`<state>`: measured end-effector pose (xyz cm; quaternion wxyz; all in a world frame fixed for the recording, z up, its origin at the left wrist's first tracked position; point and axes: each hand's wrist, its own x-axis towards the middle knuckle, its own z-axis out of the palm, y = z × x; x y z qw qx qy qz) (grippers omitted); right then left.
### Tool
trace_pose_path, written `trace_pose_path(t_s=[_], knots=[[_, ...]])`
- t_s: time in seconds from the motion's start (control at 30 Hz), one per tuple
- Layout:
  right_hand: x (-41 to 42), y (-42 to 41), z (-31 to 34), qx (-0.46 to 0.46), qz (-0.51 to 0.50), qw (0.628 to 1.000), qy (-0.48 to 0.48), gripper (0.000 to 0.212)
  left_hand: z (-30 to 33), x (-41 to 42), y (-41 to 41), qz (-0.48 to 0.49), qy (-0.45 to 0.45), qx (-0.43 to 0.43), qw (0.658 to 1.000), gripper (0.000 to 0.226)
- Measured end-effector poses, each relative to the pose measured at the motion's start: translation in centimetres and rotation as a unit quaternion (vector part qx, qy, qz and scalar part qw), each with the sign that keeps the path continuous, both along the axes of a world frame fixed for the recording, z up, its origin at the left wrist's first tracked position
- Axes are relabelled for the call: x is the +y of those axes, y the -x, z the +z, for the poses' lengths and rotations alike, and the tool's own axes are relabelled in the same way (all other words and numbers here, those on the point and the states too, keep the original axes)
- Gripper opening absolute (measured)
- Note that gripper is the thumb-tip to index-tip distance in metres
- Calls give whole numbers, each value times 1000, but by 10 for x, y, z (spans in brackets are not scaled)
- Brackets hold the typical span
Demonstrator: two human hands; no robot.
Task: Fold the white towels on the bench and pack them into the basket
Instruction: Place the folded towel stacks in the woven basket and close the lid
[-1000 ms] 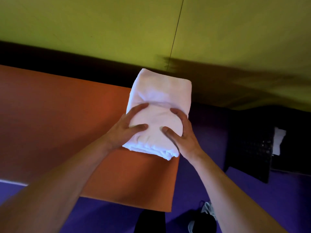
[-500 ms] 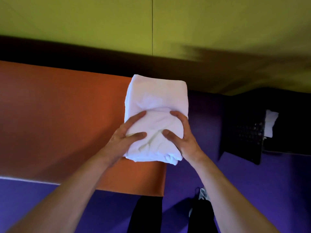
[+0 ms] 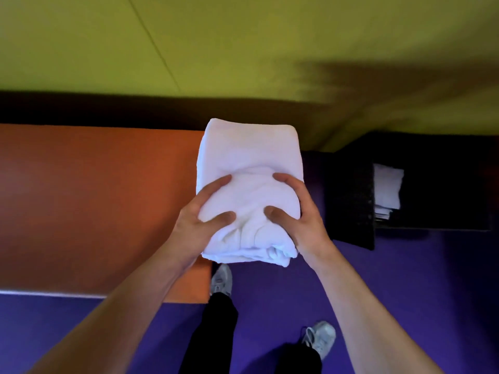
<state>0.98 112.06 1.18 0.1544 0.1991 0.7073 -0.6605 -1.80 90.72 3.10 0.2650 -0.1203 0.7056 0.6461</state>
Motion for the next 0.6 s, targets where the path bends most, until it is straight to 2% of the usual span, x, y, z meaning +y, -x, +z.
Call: trace_pose_path(t_s=[0.2,0.43,0.6], knots=[[131,-59,20,30,-26,999,9,59,15,132,-49,-27,-30,8,999,59],[271,-122,35,18,-71,997,0,54,16,275,-93,-74,-41,-2,996,56],[339,-134,20,-17,-94,995,-7,55,-2,345,-90,-117,-22,-26,993,57]])
